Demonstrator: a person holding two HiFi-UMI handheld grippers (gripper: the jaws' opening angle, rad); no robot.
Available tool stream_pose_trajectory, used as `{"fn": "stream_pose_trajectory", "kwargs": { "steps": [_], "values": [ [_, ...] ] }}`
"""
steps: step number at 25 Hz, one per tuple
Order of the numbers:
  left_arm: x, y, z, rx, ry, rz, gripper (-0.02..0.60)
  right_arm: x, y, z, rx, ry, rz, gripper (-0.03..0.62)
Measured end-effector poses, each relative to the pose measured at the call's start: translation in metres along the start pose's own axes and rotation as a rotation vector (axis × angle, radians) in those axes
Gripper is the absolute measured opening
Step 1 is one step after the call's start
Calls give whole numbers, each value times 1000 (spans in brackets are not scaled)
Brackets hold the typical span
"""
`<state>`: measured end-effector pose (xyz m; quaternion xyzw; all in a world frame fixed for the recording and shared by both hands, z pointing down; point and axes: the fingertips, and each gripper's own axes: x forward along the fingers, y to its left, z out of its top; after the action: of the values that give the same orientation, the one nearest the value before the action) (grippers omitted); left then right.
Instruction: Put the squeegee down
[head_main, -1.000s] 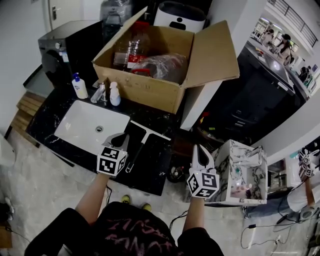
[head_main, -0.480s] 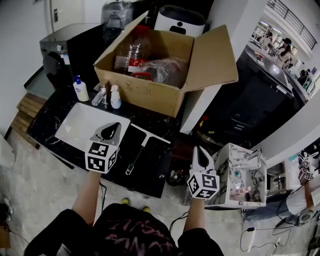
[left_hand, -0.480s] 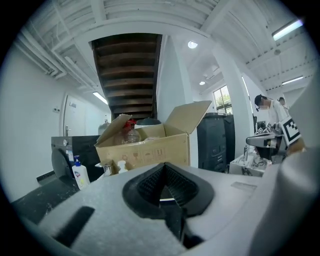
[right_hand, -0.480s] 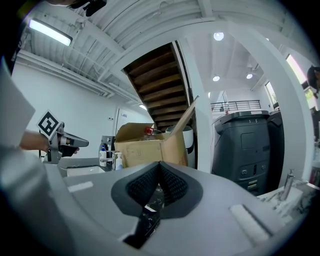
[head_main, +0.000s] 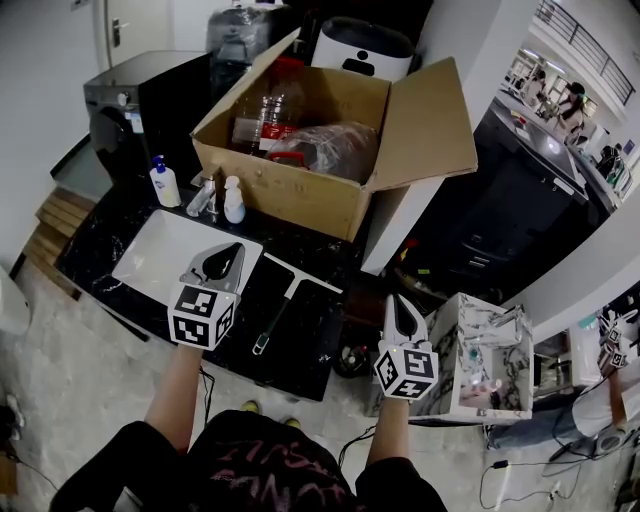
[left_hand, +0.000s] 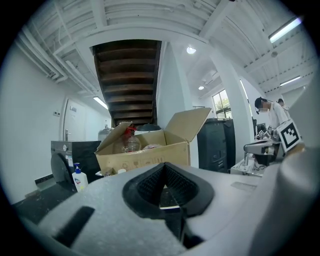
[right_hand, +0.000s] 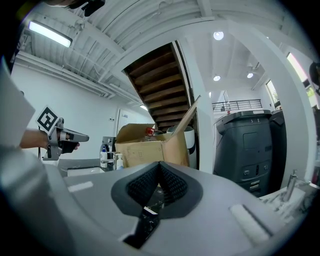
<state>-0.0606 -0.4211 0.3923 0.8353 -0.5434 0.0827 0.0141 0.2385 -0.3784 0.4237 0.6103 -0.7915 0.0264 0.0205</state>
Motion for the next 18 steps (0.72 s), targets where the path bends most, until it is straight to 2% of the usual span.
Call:
{"fn": "stream_pose_trajectory", "kwargs": {
  "steps": [18],
  "values": [
    [7,7,10,-34,-42,-5,6,11,-6,7,-15,-20,-13,9]
  ]
}}
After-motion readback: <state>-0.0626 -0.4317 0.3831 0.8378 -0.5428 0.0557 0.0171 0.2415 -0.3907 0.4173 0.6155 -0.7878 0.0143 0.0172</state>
